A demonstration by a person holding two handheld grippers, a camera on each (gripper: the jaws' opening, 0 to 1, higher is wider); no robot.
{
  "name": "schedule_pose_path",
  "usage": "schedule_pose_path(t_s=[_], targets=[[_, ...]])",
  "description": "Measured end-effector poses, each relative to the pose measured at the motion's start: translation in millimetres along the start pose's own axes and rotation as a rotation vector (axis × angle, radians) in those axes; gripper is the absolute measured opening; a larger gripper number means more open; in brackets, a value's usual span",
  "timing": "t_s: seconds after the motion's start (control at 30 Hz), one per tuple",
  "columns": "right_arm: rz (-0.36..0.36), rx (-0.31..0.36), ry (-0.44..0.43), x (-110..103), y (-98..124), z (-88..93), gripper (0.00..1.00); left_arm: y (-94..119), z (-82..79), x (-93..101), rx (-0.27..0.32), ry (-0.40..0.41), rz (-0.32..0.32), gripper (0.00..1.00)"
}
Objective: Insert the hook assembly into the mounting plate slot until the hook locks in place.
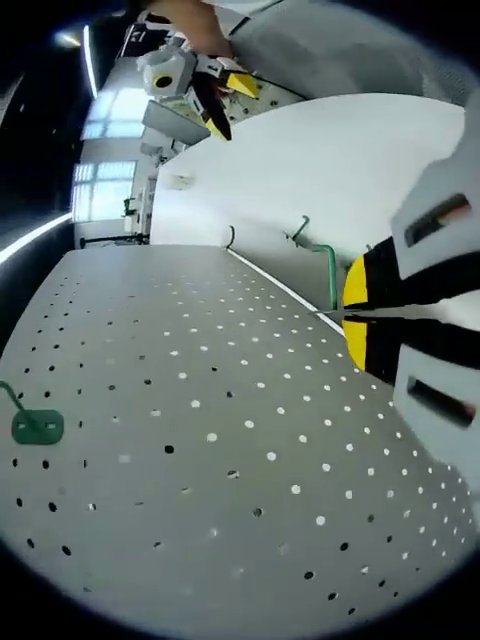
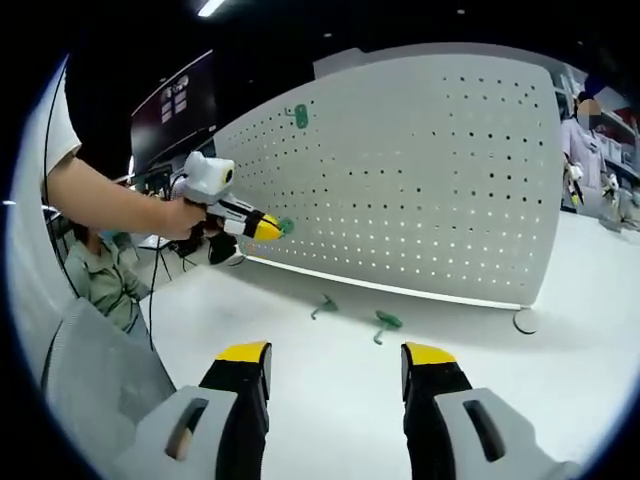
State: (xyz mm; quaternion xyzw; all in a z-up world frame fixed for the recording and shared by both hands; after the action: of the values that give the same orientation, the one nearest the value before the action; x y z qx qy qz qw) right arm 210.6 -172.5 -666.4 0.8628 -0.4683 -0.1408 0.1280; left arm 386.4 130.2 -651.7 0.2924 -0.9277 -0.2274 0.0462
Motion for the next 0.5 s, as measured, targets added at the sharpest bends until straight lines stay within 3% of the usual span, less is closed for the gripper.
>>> schedule_pose_path(t_s=[0.1,0.5], targets=[[0.001,0.004,-0.006,0.8,-0.3,-0.6,0.51,6.3,-3.9,6.7,0.077,0.015,-0.004,0.02],[-0.002,0.02,-0.017,0.5,0.9,-1.3,0.5,30.3,7.7,33.1,0.17,0.061,-0.003,0.02]])
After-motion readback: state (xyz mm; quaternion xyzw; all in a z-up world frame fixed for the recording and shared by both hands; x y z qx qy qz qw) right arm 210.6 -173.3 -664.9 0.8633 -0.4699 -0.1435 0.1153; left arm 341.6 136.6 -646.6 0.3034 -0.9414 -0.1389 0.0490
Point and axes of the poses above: the point that each gripper's makers call its tool centre point, and the gripper's own axes: y roughly backward along the fingers, x roughly to its right, z roughly out of its underside, the point moved 9 cm from there along y, roughly backward along the fingers, and after that the axes turned 2 degrees about x, right-handed, at the moved point
